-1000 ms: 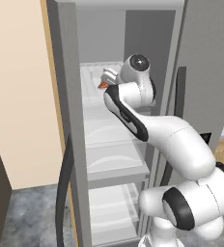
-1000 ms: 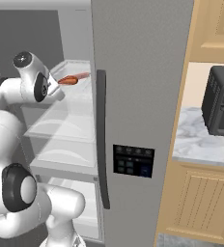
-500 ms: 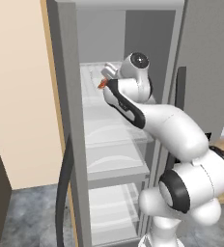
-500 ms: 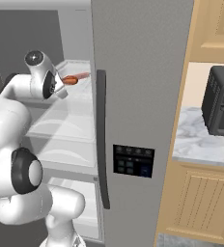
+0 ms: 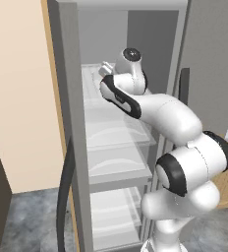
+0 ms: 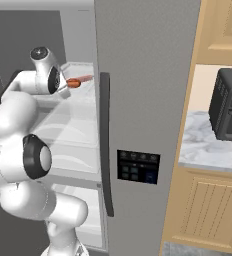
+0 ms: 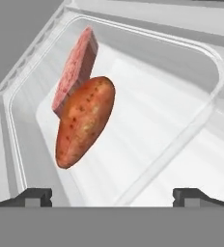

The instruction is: Place the tupperware containing the steak and sweet potato meal in the microwave. Close the microwave door and press the start button to reheat the meal.

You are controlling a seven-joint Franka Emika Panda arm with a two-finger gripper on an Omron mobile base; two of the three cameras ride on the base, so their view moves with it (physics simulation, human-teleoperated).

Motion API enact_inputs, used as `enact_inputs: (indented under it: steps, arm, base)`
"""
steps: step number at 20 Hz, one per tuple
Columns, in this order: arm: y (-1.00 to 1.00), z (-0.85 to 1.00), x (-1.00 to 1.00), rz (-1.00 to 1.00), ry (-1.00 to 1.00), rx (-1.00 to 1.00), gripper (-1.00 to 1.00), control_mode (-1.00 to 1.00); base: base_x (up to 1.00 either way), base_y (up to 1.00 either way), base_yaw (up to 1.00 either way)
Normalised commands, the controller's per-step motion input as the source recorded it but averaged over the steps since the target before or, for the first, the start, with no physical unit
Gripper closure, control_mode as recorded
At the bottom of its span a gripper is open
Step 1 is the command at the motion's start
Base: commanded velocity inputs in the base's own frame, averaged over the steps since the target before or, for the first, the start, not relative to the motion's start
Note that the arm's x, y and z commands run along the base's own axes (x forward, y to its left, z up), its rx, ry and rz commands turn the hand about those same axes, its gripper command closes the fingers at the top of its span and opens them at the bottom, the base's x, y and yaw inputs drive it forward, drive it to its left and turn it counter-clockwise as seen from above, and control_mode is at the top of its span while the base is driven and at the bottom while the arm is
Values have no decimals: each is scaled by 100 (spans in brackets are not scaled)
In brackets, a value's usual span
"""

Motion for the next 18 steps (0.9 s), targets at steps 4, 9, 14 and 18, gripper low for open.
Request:
enact_inputs:
  steps: [4,9,14,18]
  arm:
    - [0,-11,38,-4,8,0,-100,-100]
    - [2,-23,31,-5,2,0,-100,-100]
    - [0,-40,20,-8,0,0,-100,-100]
    - [0,-52,8,-11,0,0,100,-100]
  base:
    - [0,0,0]
    - [0,0,0]
    - [0,0,0]
    - [0,0,0]
